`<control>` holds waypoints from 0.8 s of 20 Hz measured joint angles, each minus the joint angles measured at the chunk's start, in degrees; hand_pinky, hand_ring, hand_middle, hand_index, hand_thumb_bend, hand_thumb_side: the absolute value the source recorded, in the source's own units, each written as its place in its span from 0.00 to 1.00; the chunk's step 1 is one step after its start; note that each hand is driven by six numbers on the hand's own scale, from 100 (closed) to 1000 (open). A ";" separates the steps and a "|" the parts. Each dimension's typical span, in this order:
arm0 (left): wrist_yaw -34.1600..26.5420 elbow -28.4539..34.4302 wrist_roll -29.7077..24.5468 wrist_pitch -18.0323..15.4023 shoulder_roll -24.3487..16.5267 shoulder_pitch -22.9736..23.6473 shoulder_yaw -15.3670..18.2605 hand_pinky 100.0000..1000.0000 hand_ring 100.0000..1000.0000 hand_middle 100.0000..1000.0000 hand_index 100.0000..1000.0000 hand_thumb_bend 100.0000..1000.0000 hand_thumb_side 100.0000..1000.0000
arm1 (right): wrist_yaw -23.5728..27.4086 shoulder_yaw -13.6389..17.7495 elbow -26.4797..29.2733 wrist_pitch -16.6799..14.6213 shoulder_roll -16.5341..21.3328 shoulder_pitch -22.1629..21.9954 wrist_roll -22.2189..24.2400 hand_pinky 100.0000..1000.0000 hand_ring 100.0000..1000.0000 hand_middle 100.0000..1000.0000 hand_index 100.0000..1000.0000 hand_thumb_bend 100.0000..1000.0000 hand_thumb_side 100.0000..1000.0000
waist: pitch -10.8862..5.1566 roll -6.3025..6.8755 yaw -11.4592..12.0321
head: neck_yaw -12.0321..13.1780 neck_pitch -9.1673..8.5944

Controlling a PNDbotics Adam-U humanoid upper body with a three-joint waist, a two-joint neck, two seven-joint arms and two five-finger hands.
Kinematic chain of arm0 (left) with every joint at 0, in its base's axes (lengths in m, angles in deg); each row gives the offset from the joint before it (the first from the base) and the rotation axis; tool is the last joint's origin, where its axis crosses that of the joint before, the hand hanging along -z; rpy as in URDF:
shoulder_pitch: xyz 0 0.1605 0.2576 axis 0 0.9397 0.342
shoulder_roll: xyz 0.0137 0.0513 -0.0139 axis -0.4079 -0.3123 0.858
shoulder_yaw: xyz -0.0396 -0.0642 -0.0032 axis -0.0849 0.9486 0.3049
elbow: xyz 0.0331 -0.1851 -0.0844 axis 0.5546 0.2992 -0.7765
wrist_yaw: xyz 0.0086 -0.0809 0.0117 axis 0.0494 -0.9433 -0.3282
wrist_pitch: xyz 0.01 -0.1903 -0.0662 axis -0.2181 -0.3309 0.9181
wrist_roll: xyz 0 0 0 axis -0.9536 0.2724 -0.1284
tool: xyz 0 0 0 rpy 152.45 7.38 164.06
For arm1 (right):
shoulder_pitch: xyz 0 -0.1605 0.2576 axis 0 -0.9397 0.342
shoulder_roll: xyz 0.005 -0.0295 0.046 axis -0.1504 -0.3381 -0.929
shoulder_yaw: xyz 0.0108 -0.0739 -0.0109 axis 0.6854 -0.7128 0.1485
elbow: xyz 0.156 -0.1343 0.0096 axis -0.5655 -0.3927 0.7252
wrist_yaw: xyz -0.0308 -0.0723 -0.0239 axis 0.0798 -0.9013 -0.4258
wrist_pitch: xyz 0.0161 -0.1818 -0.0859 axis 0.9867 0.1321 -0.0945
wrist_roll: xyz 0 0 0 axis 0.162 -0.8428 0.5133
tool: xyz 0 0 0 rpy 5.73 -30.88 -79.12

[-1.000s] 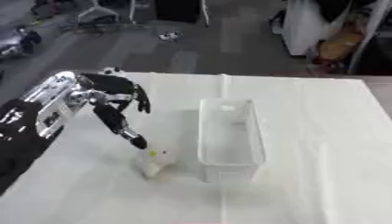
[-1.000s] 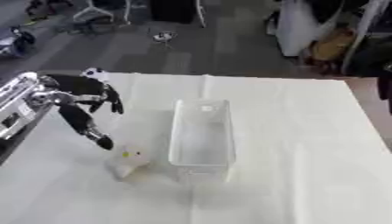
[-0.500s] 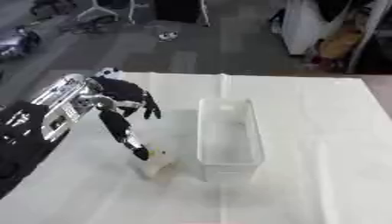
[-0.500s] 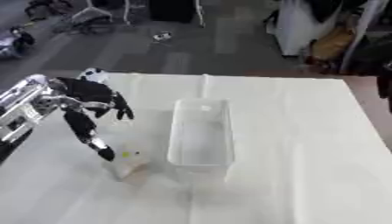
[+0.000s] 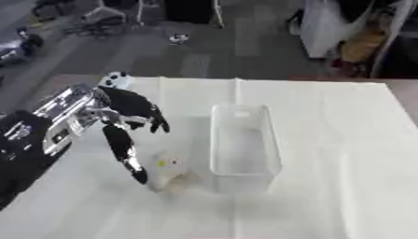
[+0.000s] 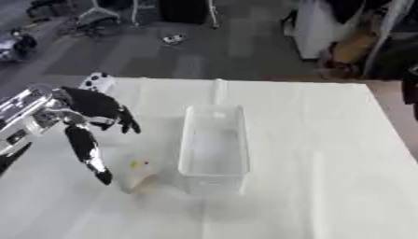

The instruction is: Pick up objects on the table and place them in the box.

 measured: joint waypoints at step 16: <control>0.03 2.28 5.01 -5.02 -0.02 0.74 -1.56 0.00 0.41 0.63 0.87 1.00 0.79 | 0.00 0.00 0.00 0.02 0.00 0.00 0.02 0.04 0.35 0.45 0.55 0.42 1.00 | 0.00 0.00 -0.04 | 0.00 0.01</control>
